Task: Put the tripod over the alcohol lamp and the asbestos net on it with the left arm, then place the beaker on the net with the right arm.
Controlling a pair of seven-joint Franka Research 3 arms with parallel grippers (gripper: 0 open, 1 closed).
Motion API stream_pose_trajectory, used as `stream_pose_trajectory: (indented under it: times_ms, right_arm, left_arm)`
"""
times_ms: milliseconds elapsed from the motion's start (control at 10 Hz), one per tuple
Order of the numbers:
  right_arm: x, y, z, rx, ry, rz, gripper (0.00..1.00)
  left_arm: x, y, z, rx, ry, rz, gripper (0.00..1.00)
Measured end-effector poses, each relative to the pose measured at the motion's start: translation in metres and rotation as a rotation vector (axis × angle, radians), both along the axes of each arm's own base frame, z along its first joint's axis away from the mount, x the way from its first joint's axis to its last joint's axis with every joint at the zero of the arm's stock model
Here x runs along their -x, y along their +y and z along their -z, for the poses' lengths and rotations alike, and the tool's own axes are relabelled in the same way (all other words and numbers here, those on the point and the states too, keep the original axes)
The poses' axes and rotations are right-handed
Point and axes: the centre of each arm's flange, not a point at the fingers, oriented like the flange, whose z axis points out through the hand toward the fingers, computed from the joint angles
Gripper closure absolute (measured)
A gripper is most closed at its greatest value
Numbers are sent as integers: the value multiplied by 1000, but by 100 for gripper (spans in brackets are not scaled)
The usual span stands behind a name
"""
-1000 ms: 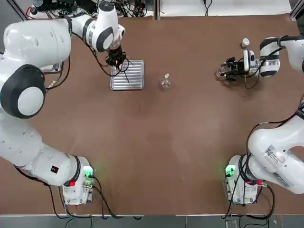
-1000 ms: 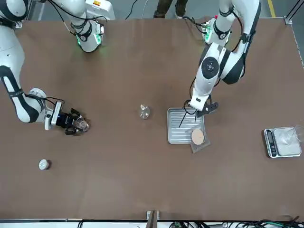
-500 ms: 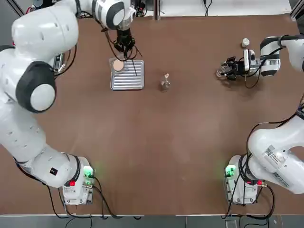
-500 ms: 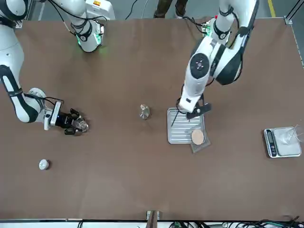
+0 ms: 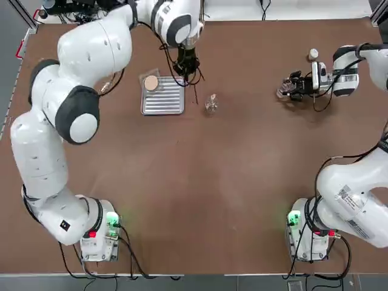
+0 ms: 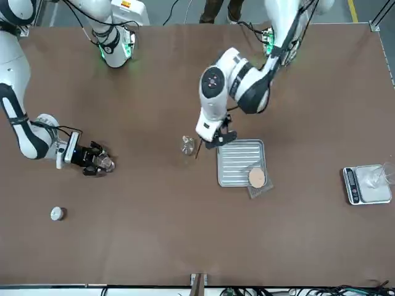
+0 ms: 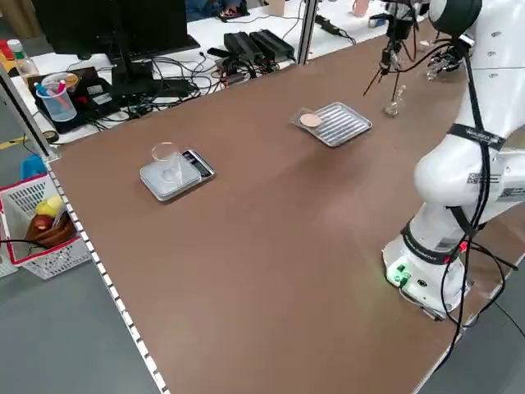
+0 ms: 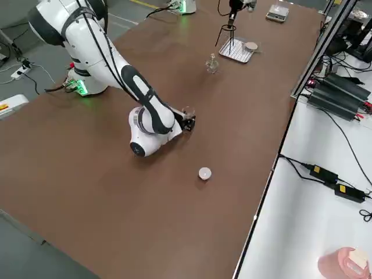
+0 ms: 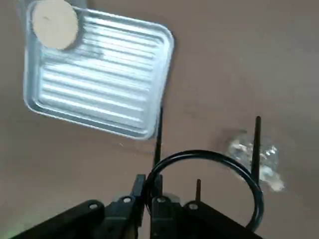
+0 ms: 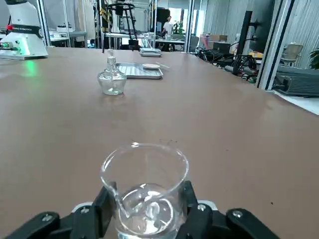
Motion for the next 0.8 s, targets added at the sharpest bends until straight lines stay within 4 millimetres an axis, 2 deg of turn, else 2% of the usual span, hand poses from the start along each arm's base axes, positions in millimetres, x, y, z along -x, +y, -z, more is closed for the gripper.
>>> stream_pose_trajectory:
  times_ms: [100,300,600,800]
  right_arm:
    - [0,0,-1,2,-2,0,41]
    - [-1,-1,-2,4,-2,1,41]
    - [-1,-2,-2,10,-3,5,41]
    - [-2,-3,-2,12,-4,6,41]
  left_arm:
    - [13,-22,2,5,-4,11,92]
    - [26,-50,4,23,-12,36,92]
    - [34,-71,20,25,-7,27,92]
    - [31,-78,44,29,-4,2,92]
